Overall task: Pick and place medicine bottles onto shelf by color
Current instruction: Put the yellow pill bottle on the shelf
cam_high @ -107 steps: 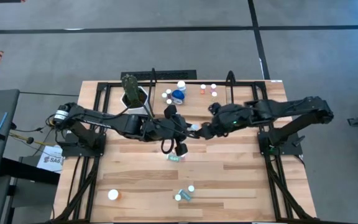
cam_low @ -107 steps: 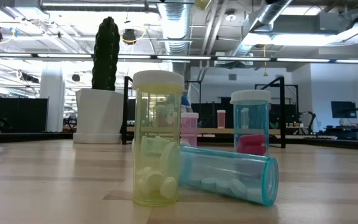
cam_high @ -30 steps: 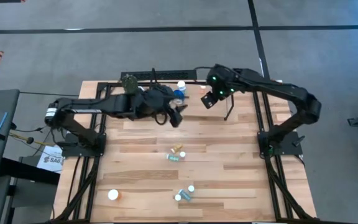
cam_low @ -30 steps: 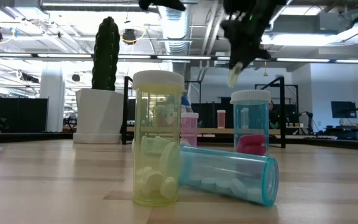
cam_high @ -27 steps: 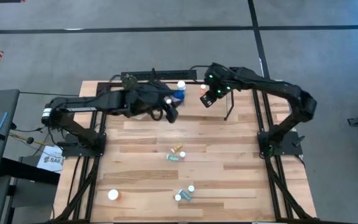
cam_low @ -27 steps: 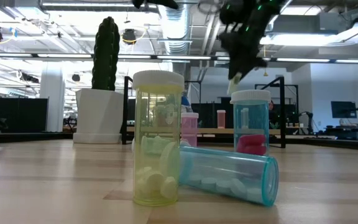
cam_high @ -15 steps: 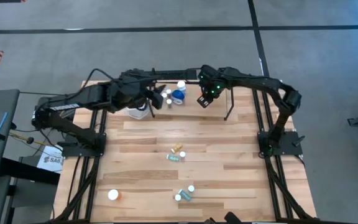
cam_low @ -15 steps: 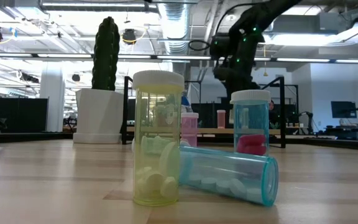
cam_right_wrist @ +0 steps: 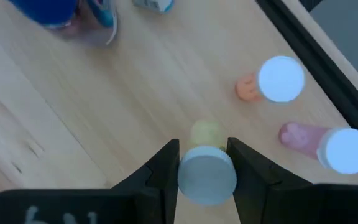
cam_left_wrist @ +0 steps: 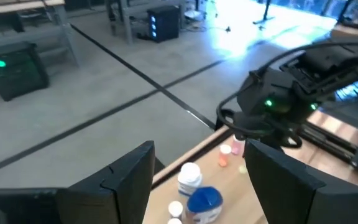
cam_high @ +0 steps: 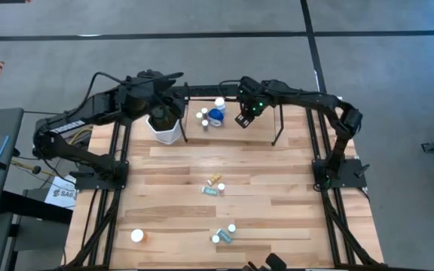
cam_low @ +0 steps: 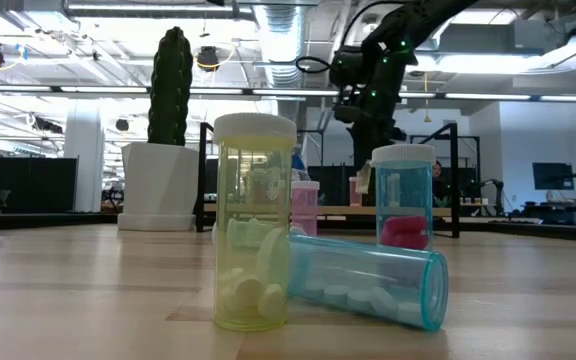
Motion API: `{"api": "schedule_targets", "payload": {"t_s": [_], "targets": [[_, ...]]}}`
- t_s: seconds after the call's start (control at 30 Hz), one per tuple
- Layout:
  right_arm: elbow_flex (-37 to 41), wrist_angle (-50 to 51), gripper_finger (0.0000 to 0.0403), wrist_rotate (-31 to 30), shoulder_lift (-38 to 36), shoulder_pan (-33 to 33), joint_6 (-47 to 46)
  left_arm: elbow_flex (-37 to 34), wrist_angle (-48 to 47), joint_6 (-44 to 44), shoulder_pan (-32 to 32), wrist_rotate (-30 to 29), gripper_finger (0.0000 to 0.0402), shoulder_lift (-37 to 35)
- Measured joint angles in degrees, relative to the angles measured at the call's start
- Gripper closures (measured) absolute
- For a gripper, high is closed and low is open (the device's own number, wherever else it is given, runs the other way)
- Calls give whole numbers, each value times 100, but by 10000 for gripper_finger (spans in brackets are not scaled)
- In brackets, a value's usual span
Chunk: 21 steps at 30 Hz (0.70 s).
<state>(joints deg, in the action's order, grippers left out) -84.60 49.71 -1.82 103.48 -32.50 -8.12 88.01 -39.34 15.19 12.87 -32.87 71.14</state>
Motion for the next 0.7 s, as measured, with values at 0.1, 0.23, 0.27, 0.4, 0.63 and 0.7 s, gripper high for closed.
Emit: {"api": "schedule_targets", "payload": {"t_s": [0.1, 0.23, 0.27, 0.4, 0.63, 0.7], "targets": [[0, 124, 269, 8, 26, 18, 330, 0, -64, -58, 101, 301, 167, 4], [4, 236, 269, 24, 103, 58, 611, 0, -90, -60, 150, 459, 167, 10], [3, 216, 269, 39, 85, 61, 682, 0, -89, -60, 150, 459, 167, 10], [-2, 183, 269, 21, 88, 72, 1022, 0, -110, -62, 148, 485, 167, 10], [-2, 160, 269, 30, 88, 12, 1518, 0, -237, -23, 148, 568, 167, 10], [-2, 164, 269, 25, 88, 10, 1654, 0, -250, 5, 148, 569, 167, 10]]}}
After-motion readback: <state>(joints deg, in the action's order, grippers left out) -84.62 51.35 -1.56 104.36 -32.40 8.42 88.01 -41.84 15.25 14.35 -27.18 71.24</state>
